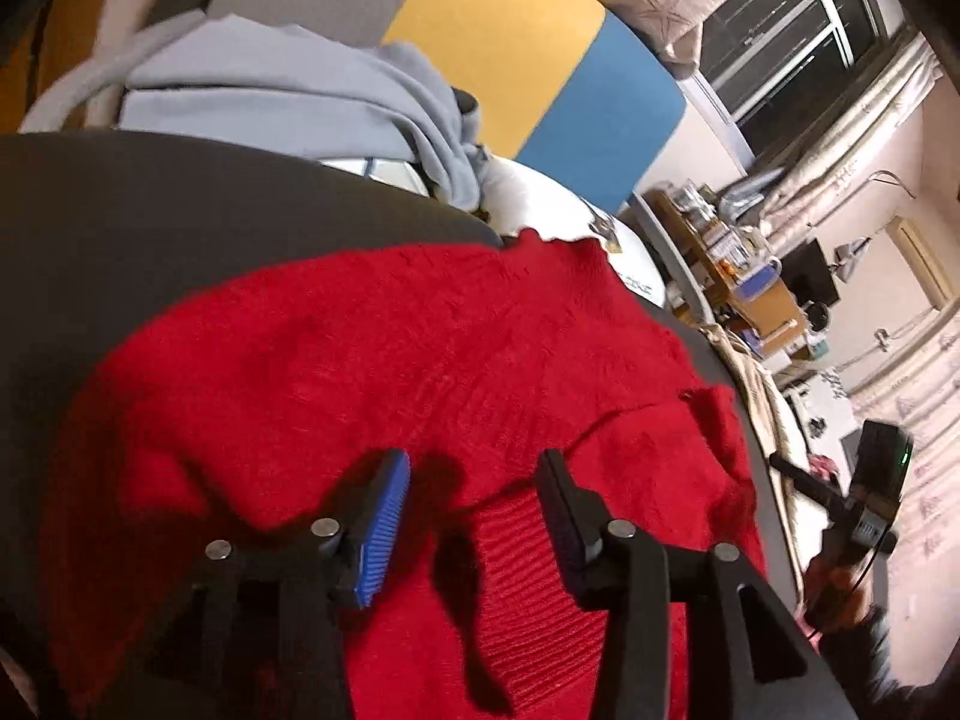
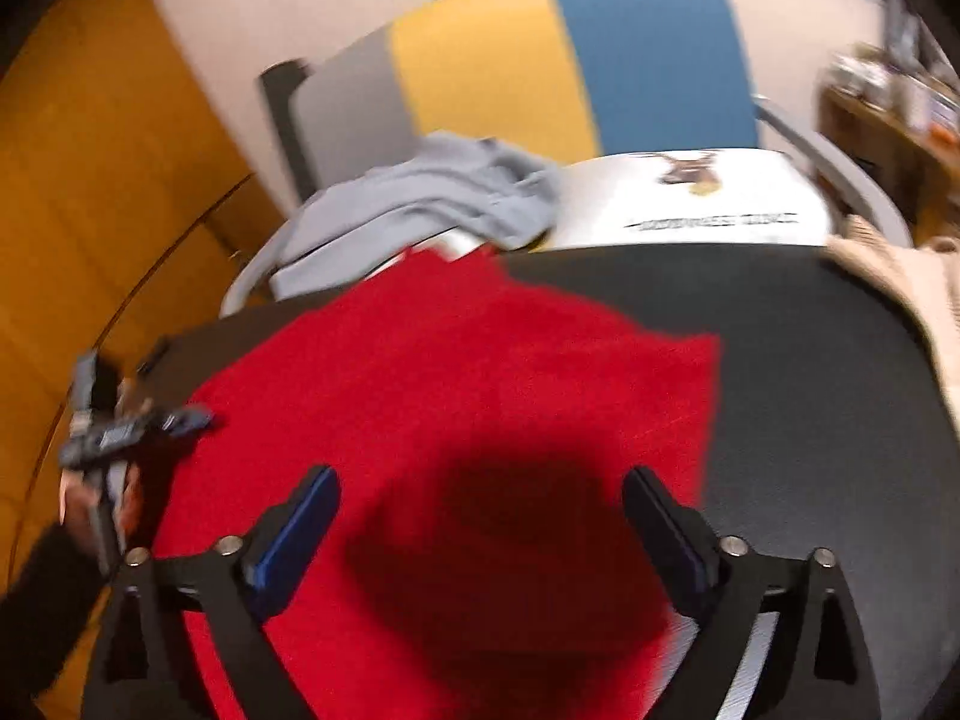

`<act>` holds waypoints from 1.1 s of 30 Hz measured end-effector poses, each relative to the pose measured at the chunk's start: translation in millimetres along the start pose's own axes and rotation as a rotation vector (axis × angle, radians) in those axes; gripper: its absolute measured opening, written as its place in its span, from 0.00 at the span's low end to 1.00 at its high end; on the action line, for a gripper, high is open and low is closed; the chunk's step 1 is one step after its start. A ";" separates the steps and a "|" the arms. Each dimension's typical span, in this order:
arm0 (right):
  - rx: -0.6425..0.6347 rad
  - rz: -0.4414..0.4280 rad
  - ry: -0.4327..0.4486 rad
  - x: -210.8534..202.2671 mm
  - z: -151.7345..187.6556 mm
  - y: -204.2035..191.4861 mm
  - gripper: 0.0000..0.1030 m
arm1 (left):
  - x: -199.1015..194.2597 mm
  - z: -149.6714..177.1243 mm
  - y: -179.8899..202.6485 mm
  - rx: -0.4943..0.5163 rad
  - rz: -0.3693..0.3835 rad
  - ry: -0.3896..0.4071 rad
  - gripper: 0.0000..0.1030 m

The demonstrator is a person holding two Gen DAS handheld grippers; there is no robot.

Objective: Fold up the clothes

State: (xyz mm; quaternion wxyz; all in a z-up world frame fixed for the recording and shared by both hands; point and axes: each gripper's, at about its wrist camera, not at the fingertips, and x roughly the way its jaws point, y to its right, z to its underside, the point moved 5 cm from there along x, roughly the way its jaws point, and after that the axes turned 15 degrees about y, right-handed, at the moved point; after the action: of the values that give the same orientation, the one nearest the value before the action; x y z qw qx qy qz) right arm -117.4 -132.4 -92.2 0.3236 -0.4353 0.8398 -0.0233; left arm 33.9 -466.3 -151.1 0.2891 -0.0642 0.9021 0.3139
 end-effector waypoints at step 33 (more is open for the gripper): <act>0.228 0.183 0.134 -8.2 4.3 68.0 1.00 | -3.7 -25.1 -5.8 -0.042 -0.082 0.144 0.06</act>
State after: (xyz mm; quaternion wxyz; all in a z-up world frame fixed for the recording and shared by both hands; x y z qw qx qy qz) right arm -160.3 -83.0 -113.1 0.3151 -0.3150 0.8875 -0.1177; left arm 26.5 -486.3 -136.1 0.2350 -0.1296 0.9103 0.3152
